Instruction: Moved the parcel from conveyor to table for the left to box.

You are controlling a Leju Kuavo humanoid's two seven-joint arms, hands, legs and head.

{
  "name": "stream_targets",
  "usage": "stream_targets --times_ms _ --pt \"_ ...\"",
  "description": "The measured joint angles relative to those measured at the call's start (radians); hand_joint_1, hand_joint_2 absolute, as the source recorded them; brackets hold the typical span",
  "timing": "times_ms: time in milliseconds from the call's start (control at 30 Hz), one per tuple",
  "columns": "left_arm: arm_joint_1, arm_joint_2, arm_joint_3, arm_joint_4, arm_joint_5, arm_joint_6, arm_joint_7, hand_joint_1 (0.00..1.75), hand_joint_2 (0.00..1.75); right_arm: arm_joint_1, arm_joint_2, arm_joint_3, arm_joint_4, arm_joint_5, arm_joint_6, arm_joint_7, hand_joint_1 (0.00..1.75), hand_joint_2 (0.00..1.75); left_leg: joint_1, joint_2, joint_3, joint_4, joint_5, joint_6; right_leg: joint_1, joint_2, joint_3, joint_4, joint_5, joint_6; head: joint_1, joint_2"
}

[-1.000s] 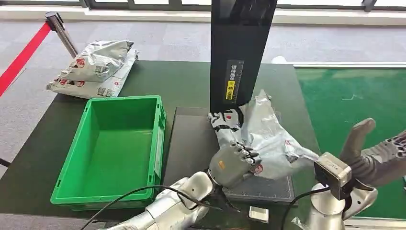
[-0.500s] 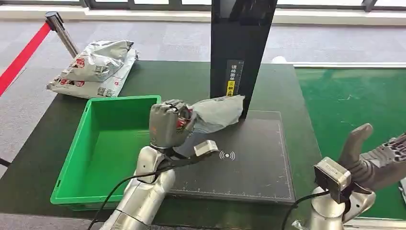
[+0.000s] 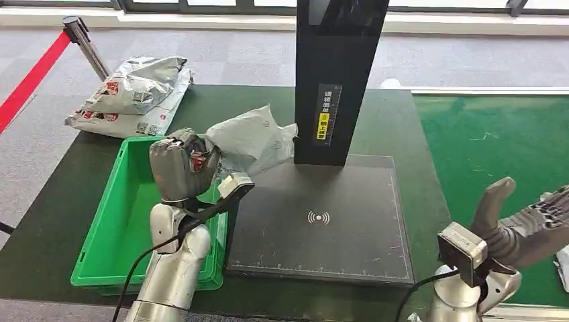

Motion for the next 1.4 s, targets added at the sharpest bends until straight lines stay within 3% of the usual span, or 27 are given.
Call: stream_targets --times_ms 167,300,867,900,933,967,1400 --pt "0.007 0.003 0.026 -0.031 0.016 0.000 -0.009 1.75 1.75 0.001 -0.001 0.000 0.002 0.000 0.000 0.000 0.00 1.75 0.000 -0.001 0.000 0.000 0.000 0.000 0.000 0.000 0.000 0.000 0.000 0.000 0.000 0.000" --pt "0.034 0.008 0.127 -0.127 0.130 0.000 -0.090 1.75 1.75 0.005 -0.003 0.000 0.014 0.000 0.000 -0.001 0.00 1.75 0.000 -0.001 0.000 0.000 0.000 0.000 0.001 0.000 0.000 0.000 0.000 0.000 0.000 0.000" --pt "0.040 0.008 0.157 -0.130 0.101 0.000 -0.073 1.75 1.75 -0.001 -0.002 0.000 0.014 0.023 0.000 -0.002 0.00 1.75 0.000 -0.001 0.000 0.000 0.000 0.000 0.001 -0.001 0.000 0.000 0.000 0.000 0.000 0.000" --pt "0.040 0.008 0.157 -0.130 0.100 0.000 -0.072 0.66 1.75 -0.002 -0.002 0.000 0.014 0.023 0.000 -0.002 0.00 1.75 0.000 -0.001 0.000 0.000 0.000 0.000 0.001 -0.001 0.000 0.000 0.000 0.000 0.000 0.000" --pt "0.040 0.008 0.157 -0.130 0.100 0.000 -0.072 0.00 1.75 -0.002 -0.002 0.000 0.014 0.024 0.000 -0.002 0.00 1.75 0.000 -0.001 0.000 0.000 0.000 0.000 0.001 -0.001 0.000 0.000 0.000 0.000 0.000 0.000" --pt "0.040 0.008 0.157 -0.130 0.100 0.000 -0.072 0.00 0.00 -0.003 -0.002 0.000 0.014 0.024 0.000 -0.002 0.00 1.75 0.000 -0.001 0.000 0.000 0.000 0.000 0.001 -0.001 0.000 0.000 0.000 0.000 0.000 0.000" --pt "0.042 0.009 0.168 -0.121 0.093 0.000 0.015 0.00 0.00 -0.004 -0.002 0.000 0.014 0.018 0.000 0.027 0.00 1.75 0.000 -0.001 0.000 0.000 0.000 0.000 0.001 -0.001 0.000 0.000 0.000 0.000 0.000 0.000"
